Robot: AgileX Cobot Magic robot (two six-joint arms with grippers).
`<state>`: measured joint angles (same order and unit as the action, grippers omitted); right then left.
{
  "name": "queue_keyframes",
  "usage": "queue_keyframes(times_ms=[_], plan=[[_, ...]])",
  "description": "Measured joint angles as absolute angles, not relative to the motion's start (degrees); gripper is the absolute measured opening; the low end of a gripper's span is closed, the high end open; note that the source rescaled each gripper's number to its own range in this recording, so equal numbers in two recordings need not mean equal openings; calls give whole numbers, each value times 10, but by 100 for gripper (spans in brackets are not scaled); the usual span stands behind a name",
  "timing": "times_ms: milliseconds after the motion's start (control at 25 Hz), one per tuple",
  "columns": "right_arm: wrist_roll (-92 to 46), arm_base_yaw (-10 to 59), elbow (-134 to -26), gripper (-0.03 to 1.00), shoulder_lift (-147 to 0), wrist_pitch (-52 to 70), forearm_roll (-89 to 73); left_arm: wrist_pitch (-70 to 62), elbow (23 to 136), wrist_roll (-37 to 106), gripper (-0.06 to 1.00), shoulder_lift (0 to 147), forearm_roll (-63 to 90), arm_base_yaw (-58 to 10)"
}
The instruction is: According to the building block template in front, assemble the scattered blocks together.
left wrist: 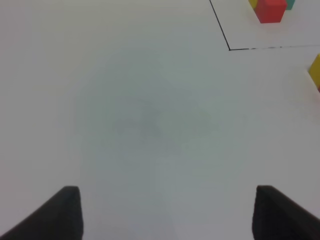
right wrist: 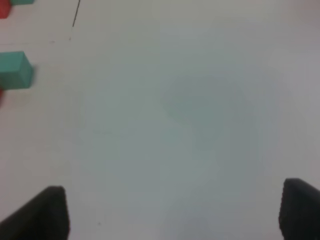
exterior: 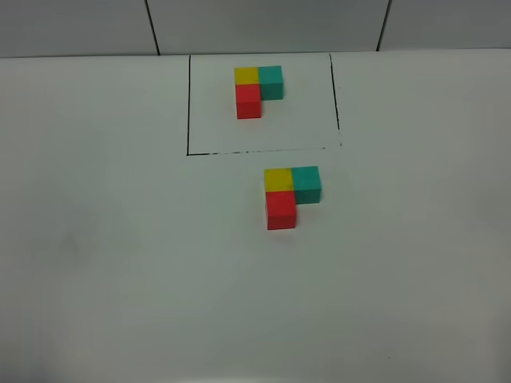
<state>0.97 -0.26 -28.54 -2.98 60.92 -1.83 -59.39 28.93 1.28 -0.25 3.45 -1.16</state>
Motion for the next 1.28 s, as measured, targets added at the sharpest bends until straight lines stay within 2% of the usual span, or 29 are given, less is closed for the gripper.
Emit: queue_keyframes(times_ms=[1280], plan=[[10,-3,-285,73,-30,609,-18,-594,289,13,61,-3,35,-12]])
